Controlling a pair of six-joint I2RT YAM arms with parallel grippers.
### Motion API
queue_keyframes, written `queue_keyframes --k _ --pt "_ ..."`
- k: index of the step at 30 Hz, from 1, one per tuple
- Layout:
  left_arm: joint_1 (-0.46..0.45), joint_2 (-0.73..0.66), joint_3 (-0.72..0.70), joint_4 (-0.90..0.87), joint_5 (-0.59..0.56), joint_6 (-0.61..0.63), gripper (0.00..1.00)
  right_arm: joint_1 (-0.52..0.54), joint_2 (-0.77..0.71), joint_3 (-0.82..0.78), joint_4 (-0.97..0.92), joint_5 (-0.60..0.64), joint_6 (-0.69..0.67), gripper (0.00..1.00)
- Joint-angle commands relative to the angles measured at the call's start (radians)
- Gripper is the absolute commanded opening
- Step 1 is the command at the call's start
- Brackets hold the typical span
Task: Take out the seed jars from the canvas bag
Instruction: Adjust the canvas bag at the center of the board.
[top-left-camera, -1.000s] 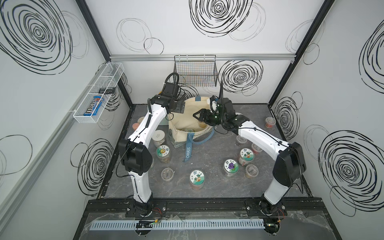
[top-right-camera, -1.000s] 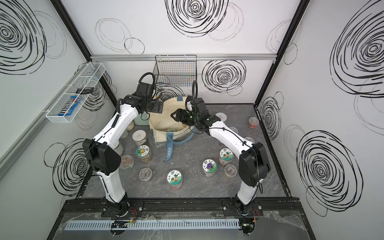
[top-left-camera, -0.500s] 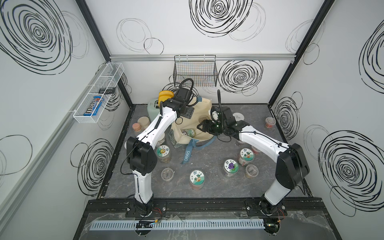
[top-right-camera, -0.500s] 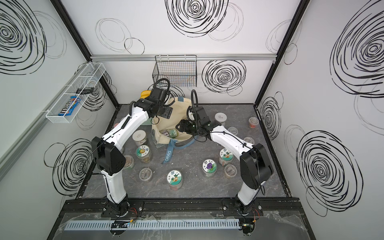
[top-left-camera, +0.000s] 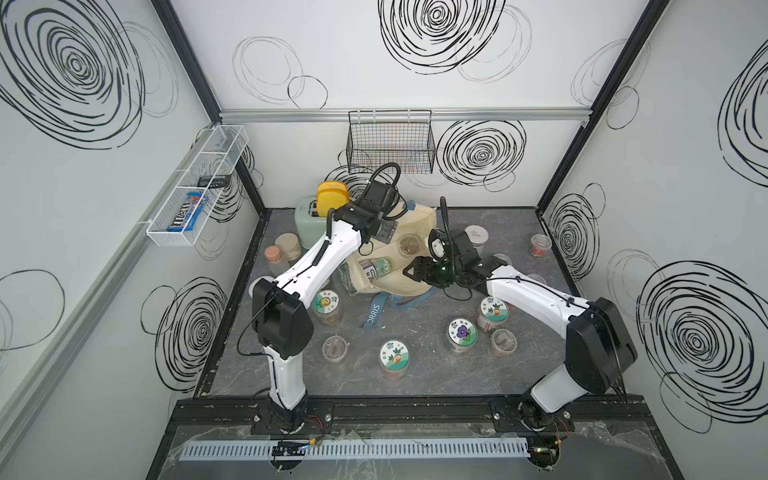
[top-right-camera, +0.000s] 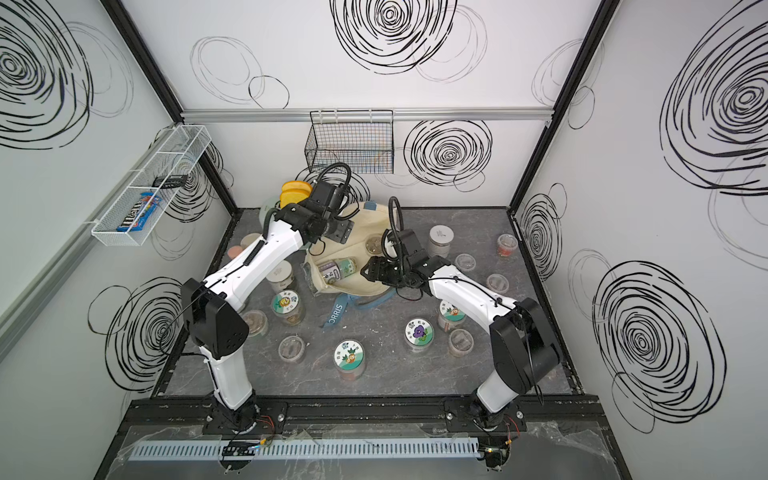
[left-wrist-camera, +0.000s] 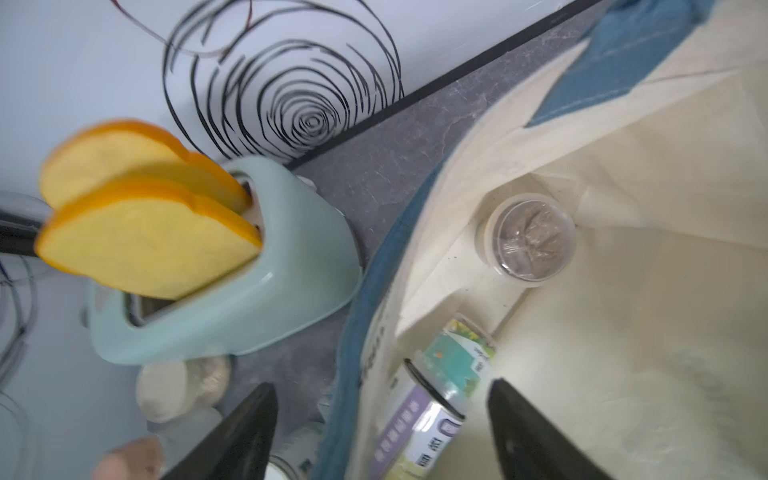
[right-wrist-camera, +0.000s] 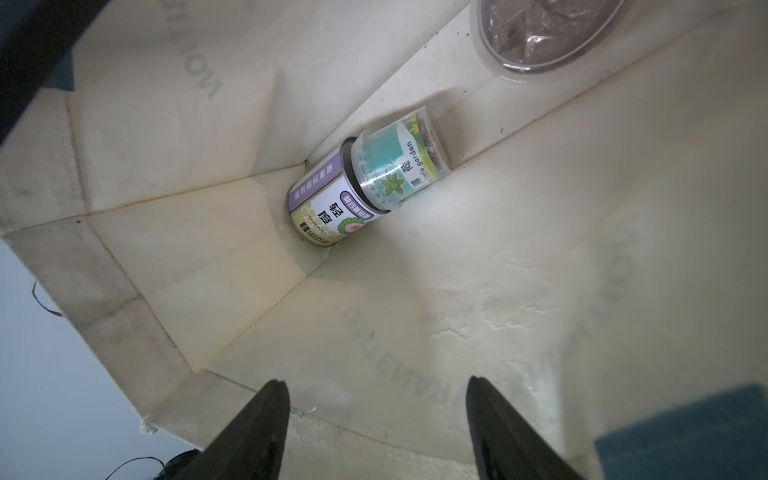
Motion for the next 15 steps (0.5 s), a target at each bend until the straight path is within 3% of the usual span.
queue_keyframes --k 1,7,9,15 --pt "-0.014 -0.042 -0.045 0.045 0.002 -0.009 0.38 -0.003 -0.049 -0.018 -0.033 0.027 -0.015 0.72" --pt "-0.087 -0.136 -0.134 0.082 0.054 -0.07 0.05 -0.015 -0.085 -0.044 -0.006 0.094 -0.039 0.72" --pt "-0.102 -0.146 -0.15 0.075 0.062 -0.09 0.0 -0.016 -0.09 -0.041 0.013 0.119 -0.061 0.72" --pt "-0.129 -0.171 -0.182 0.058 0.118 -0.142 0.0 -0.015 -0.093 -0.051 0.164 0.157 -0.118 0.72"
